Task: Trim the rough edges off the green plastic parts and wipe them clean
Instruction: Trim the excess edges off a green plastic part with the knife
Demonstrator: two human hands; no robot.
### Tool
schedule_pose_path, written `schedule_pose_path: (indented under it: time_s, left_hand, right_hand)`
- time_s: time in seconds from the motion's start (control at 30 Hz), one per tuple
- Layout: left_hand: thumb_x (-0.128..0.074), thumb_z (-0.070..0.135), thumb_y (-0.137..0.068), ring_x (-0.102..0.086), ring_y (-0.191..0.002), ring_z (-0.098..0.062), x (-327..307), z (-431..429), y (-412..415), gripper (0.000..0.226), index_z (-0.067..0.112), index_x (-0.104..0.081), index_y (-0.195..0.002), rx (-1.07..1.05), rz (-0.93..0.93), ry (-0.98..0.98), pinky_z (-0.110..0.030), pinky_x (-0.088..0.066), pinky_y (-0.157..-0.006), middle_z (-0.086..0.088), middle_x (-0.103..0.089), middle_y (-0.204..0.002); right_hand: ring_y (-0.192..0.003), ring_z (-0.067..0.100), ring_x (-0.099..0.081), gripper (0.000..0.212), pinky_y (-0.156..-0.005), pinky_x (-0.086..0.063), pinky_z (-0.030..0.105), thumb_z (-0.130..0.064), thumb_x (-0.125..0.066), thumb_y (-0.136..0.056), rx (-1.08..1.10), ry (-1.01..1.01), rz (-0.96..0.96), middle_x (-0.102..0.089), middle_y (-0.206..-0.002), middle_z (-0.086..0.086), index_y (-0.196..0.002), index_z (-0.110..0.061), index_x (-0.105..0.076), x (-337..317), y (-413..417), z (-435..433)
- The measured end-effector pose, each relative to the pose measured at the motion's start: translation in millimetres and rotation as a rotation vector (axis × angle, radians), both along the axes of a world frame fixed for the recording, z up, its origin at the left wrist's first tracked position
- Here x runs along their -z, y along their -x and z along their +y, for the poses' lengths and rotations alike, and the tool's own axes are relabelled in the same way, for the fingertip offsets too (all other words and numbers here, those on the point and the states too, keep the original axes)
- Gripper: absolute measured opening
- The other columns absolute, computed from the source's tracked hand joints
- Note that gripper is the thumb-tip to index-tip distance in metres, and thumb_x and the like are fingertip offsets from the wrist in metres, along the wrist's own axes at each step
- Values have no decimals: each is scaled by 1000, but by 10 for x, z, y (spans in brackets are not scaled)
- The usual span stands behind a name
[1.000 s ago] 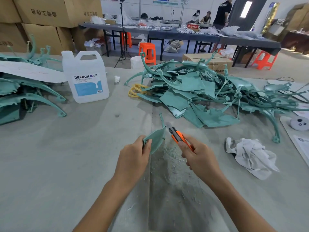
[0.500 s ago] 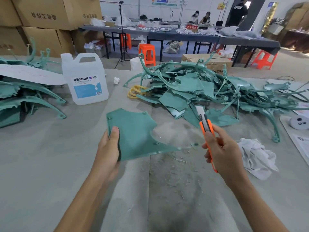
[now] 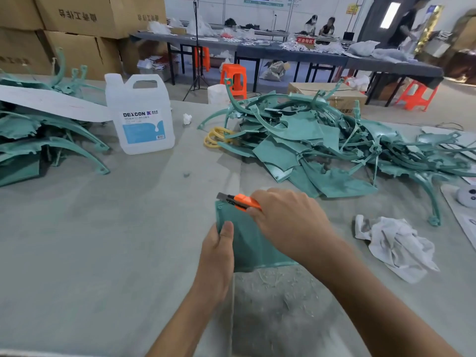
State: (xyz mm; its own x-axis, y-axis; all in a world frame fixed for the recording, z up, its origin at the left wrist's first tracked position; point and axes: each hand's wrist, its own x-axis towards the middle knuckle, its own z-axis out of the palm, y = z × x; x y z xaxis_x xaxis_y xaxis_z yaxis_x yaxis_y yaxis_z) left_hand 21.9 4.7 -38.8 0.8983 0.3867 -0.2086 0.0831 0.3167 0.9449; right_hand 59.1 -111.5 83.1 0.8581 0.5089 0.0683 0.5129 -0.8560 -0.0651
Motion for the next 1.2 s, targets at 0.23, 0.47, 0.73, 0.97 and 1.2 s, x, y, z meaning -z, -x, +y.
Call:
schedule_pose_path:
  time_s: [0.23, 0.47, 0.73, 0.97, 1.2]
  left_hand:
    - [-43, 31, -107, -71, -98, -22, -89, -27, 55, 24, 22, -66, -108, -7, -33, -109, -55, -56, -89, -1, -75, -102]
    - [-42, 34, -107, -70, -99, -19, -182, -26, 58, 27, 18, -63, -112, 12, -34, -146, -50, -57, -91, -2, -73, -107]
    - [-44, 33, -106, -63, -82, -9, -232, 204, 117, 24, 17, -60, -98, -145, -123, -362, -34, -51, -76, 1, -68, -90]
    - [-44, 31, -106, -62, -81, -12, -280, 122, 29, 23, 17, -58, -96, -134, -131, -432, -37, -50, -76, 1, -67, -88]
    - [-45, 32, -106, -63, -83, -15, -276, 145, 93, 24, 16, -61, -99, -119, -160, -398, -30, -50, -74, 2, -69, -90]
  right_hand:
    - [-72, 27, -45, 24, -62, -29, 37, -43, -41, -106, -9, 25, -42, -39, -79, -4, -90, -25, -45, 0, -50, 161]
    - [-63, 26, -40, 27, -51, -23, 35, -42, -43, -105, 6, 35, -60, -39, -69, -5, -84, -24, -44, -33, -75, 167]
    - [-70, 31, -50, 21, -65, -37, 36, -34, -47, -103, 217, 184, -124, -60, -81, 4, -96, -20, -61, -213, -358, -257]
    - [-76, 35, -61, 32, -62, -40, 37, -53, -44, -100, 28, -130, -203, -63, -78, 2, -97, -26, -60, -283, -76, -53]
    - [-78, 34, -58, 30, -64, -38, 38, -49, -43, -102, 103, -81, -176, -61, -82, 4, -95, -23, -56, -139, -244, -73]
